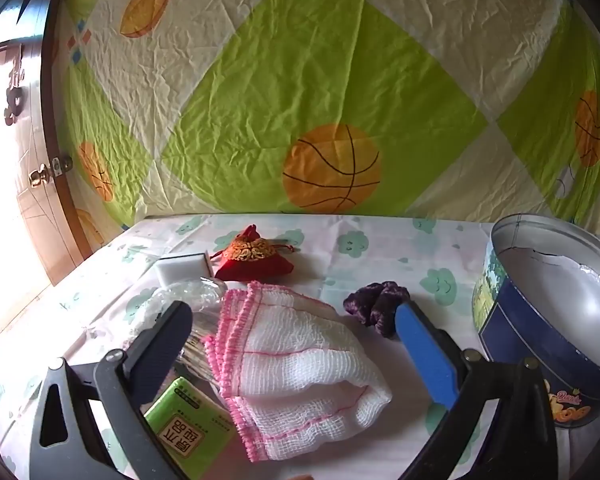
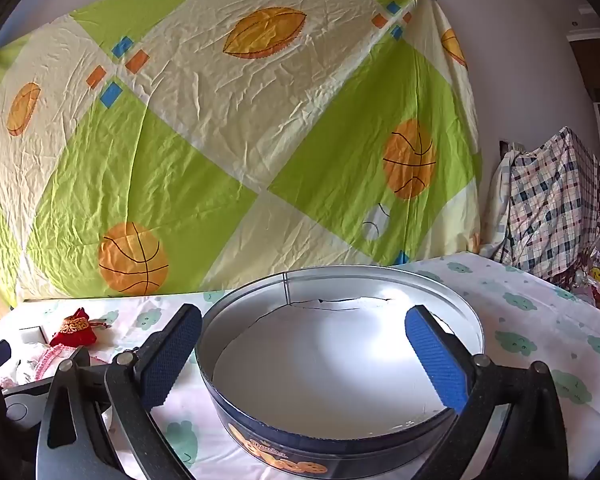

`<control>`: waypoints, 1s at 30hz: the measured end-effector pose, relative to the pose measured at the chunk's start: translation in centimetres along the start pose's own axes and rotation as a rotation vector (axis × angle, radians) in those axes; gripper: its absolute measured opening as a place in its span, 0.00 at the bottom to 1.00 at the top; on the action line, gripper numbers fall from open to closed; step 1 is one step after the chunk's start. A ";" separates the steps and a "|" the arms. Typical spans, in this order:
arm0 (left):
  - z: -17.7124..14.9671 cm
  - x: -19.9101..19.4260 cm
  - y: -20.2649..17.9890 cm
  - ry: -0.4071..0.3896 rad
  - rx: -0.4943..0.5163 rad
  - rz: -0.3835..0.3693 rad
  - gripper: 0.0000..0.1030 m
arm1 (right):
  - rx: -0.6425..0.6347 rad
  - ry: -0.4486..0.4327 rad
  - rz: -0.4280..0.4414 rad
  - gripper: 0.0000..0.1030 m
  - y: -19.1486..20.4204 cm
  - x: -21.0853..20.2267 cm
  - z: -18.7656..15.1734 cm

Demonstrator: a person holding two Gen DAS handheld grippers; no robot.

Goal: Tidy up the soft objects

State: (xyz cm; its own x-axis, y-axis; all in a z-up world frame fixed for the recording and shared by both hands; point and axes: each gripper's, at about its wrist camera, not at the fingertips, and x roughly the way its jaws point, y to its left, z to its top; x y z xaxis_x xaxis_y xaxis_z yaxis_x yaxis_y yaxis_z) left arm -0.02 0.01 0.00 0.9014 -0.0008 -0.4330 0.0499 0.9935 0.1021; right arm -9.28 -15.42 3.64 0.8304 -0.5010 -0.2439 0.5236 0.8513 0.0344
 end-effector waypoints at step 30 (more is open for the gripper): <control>0.1 0.5 0.3 0.061 -0.035 -0.043 1.00 | -0.002 0.000 0.000 1.00 0.1 0.1 -0.1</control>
State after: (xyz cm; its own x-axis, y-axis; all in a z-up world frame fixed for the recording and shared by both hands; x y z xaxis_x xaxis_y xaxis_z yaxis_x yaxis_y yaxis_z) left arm 0.52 0.30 -0.07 0.8708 -0.0379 -0.4902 0.0724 0.9960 0.0515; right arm -9.22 -15.38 3.53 0.8304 -0.5010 -0.2437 0.5233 0.8515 0.0326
